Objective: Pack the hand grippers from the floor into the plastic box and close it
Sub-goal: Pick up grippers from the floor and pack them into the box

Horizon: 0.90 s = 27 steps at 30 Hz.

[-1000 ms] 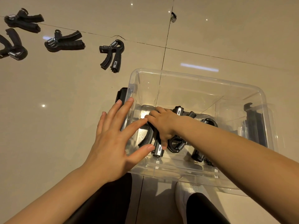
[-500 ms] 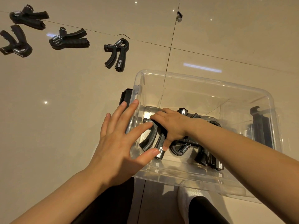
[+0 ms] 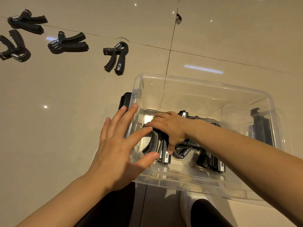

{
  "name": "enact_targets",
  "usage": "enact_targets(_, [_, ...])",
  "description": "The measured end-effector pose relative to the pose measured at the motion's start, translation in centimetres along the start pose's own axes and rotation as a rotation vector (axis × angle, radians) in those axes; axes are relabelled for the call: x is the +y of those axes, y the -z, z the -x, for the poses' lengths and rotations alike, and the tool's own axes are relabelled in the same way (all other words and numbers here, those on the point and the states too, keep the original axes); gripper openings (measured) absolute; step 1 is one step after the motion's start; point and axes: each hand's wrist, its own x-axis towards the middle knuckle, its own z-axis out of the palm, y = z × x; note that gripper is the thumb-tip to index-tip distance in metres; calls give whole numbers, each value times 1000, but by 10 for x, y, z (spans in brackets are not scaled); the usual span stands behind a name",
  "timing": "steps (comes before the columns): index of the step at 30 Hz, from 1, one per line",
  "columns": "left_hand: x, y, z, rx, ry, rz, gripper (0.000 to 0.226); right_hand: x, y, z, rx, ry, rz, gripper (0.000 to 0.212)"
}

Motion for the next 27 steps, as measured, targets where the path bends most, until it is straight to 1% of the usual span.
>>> enact_targets(4, [-1,-1,0,11,-4,-13,57,1,-3,2,32,-9,32,126])
enact_targets(8, [1,2,2,17,-5,-5,53,-2,-16,27,162,-4,68,118])
enact_targets(10, [0,3,3,21,-15,-10,51,-10,-22,52,201,-27,36,113])
enact_targets(12, [2,4,4,34,-16,-59,52,-18,-24,83,257,-97,-55,101])
enact_targets(14, [6,8,4,17,-3,-129,54,-29,-22,120,354,-194,-214,88])
enact_targets(17, [13,23,4,-93,2,-271,57,-52,-15,184,538,-401,-473,65])
enact_targets(19, [26,45,3,-129,-46,-227,54,-71,-10,228,613,-464,-618,49])
enact_targets(20, [35,60,4,-124,-62,-177,51,-81,-7,248,611,-463,-649,45])
enact_targets(21, [47,79,7,-151,-62,-124,48,-92,-2,267,593,-455,-660,41])
enact_targets(22, [58,100,12,-162,-82,-112,47,-102,4,285,582,-449,-665,38])
enact_targets(24, [80,141,25,-117,-134,-173,43,-120,21,315,620,-444,-669,33])
enact_targets(27, [119,203,57,10,-204,-224,35,-154,51,347,755,-400,-675,27])
